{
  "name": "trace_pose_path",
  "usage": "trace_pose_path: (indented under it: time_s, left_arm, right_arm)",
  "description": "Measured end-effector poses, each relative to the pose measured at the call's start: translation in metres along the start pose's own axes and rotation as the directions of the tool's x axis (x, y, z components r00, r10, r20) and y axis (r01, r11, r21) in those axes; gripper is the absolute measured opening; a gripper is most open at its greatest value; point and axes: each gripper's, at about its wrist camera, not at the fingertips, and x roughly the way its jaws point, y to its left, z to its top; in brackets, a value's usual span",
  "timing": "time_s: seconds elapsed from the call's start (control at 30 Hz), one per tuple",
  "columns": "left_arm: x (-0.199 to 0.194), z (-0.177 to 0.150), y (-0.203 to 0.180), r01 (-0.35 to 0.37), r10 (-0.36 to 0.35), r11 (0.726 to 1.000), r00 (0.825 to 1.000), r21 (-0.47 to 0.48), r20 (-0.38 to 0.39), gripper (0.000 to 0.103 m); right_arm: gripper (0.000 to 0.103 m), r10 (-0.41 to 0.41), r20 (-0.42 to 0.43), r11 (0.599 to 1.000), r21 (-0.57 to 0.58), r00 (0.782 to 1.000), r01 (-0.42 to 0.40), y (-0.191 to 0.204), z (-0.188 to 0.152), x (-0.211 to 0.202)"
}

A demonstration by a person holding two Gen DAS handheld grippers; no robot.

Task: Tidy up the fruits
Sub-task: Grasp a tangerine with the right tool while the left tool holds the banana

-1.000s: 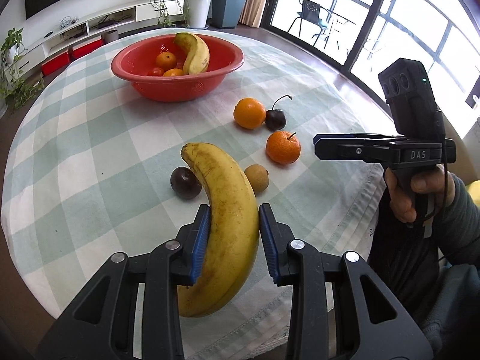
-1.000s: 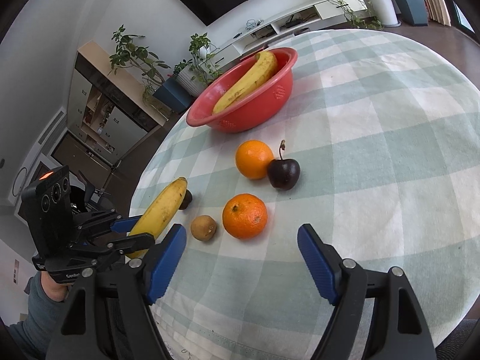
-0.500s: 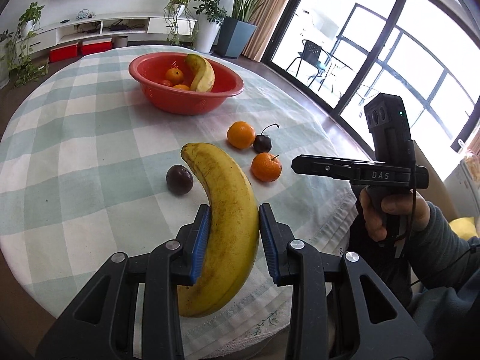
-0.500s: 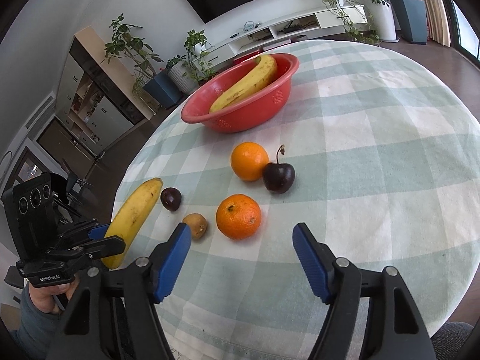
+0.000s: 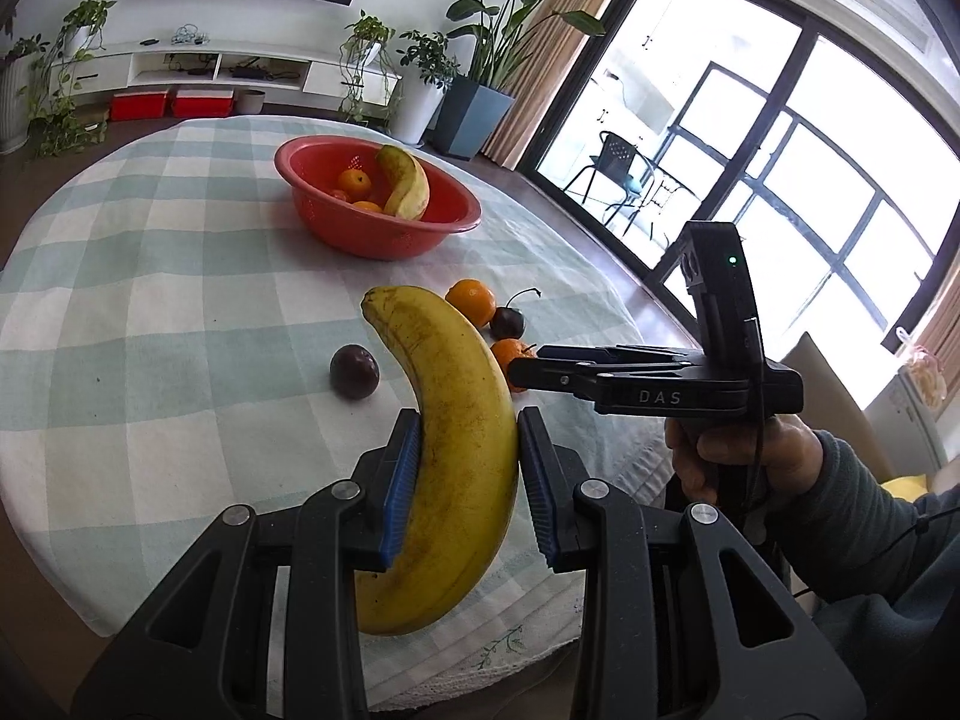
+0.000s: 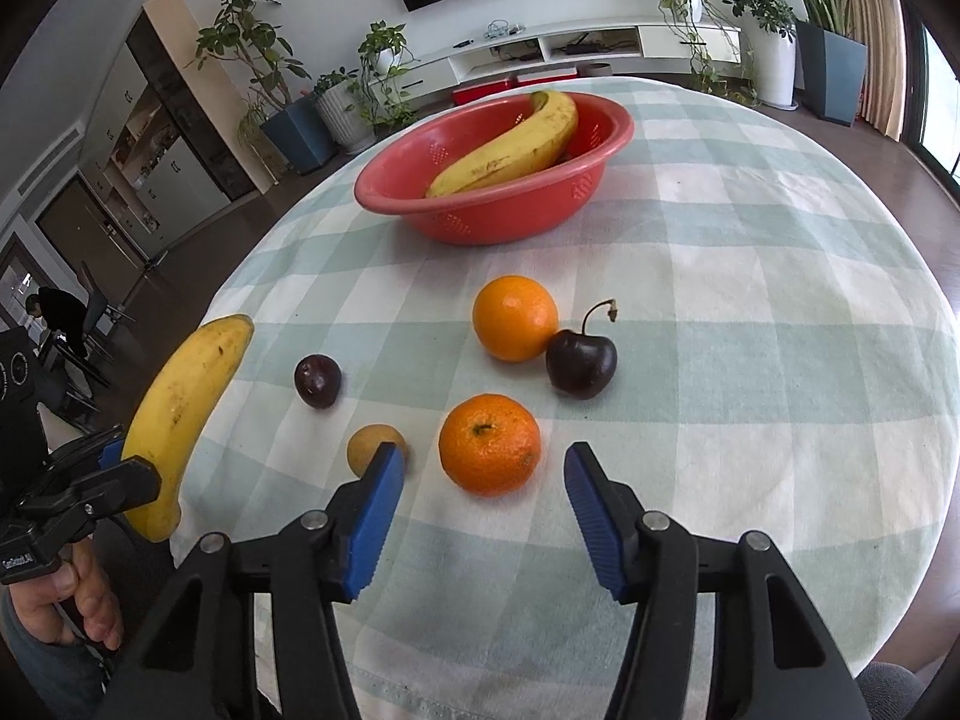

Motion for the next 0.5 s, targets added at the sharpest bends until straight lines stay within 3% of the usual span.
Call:
trace_pose_path:
  time_s: [0.23,0.37,0.5]
  left_arm:
    - [0.001,-0.002,0.002,0.008,-0.008,1.0,1.0,-0.012,0.004,0.03]
    - [0.002,-0.003,0.003,0.006,-0.006,1.0,1.0,-0.015,0.007,0.03]
    - [0.002,-0.002,0.003,0.001,-0.001,1.0,1.0,-0.018,0.012,0.03]
  right_arm:
    - [0.051,-0.089,-0.024,0.993,-0.079,0.996,0.087,0.01,0.004,0.021]
    - [0.042,-0.105,-0.017,0.989,-0.107,0.994,0.103,0.013,0.002,0.021]
    - [0.041,-0.106,-0.013,0.99,-0.1,0.994,0.104,0.012,0.0,0.016]
